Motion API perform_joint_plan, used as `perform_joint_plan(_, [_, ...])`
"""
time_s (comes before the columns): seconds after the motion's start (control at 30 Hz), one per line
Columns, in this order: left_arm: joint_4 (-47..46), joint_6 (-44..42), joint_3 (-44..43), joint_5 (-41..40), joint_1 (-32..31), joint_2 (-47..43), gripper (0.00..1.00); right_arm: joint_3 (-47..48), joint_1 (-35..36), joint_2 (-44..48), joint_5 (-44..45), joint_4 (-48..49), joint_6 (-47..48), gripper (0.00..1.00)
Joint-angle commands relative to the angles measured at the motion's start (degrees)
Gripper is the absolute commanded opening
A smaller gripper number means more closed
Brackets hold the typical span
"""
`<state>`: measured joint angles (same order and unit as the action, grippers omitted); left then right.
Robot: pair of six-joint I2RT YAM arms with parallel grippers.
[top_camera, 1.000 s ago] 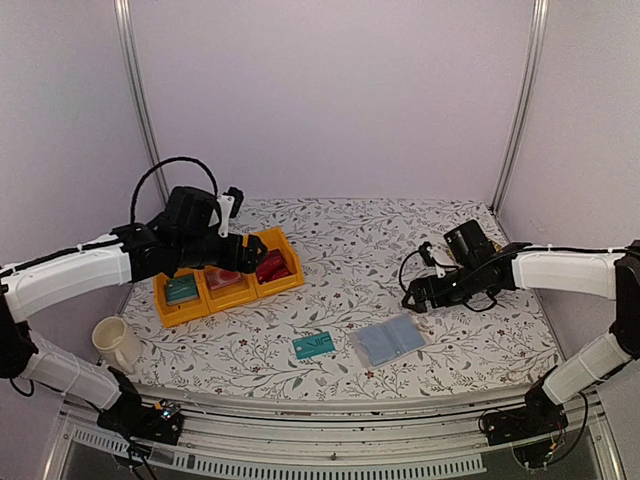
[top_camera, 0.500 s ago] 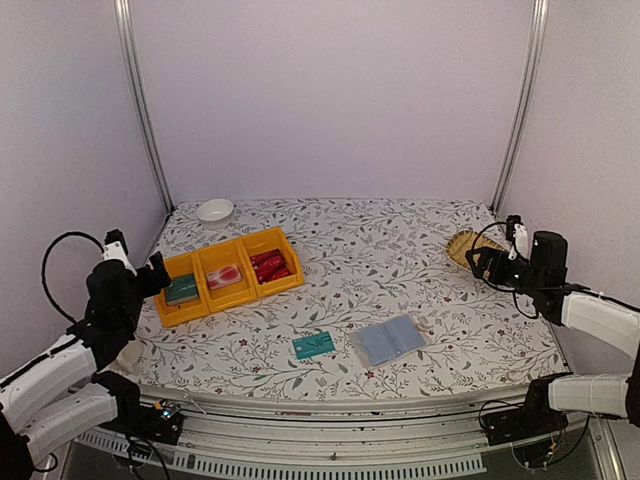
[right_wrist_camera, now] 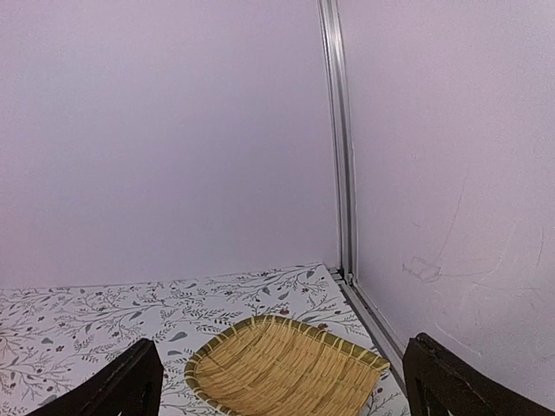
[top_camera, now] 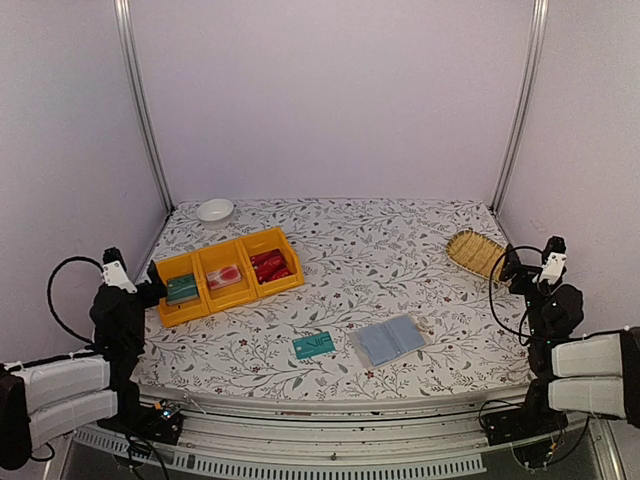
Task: Take the credit cards out of the card holder
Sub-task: Reset both arms
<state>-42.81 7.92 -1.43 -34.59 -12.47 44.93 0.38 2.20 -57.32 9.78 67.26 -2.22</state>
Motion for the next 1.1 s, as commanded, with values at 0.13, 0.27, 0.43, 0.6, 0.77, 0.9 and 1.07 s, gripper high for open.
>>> perform_joint_plan(0.13, [-32.91, -8.46, 7.59, 7.9, 1.12, 11.75, 0.99, -0.81, -0.07, -33.47, -4.22, 37.07, 5.49, 0.99])
perform_joint_plan(0.27, [-43.4, -11.08, 7.44, 12.77, 3.8, 20.31, 0.99, -0.48, -0.15, -32.98, -5.59, 35.68, 5.66, 0.99])
perform_joint_plan(0.43, [-33.51, -6.56, 8.18, 19.37, 3.09, 12.41, 0.98, 0.96, -1.11, -32.53, -9.89, 32.79, 6.39, 0.99])
perform_joint_plan(0.6, [-38.79, -9.45, 7.25, 21.53, 9.1, 17.4, 0.98, 3.95, -1.48, -31.14, -12.71, 26.12, 6.95, 0.99])
perform_joint_plan(0.77, [-59.03, -11.08, 0.73, 26.49, 9.82, 45.91, 0.98, 6.83, -2.08, -30.49, -15.44, 19.29, 7.5, 0.99])
perform_joint_plan(0.9, [-48.05, -10.89, -3.11, 26.81, 9.8, 43.04, 0.99, 8.56, -2.2, -30.47, -14.28, 15.97, 7.25, 0.99])
perform_joint_plan(1.07, [-51.45, -9.99, -2.46, 25.36, 10.67, 44.48, 0.99, 10.26, -2.2, -30.44, -10.1, 12.71, 5.34, 0.99])
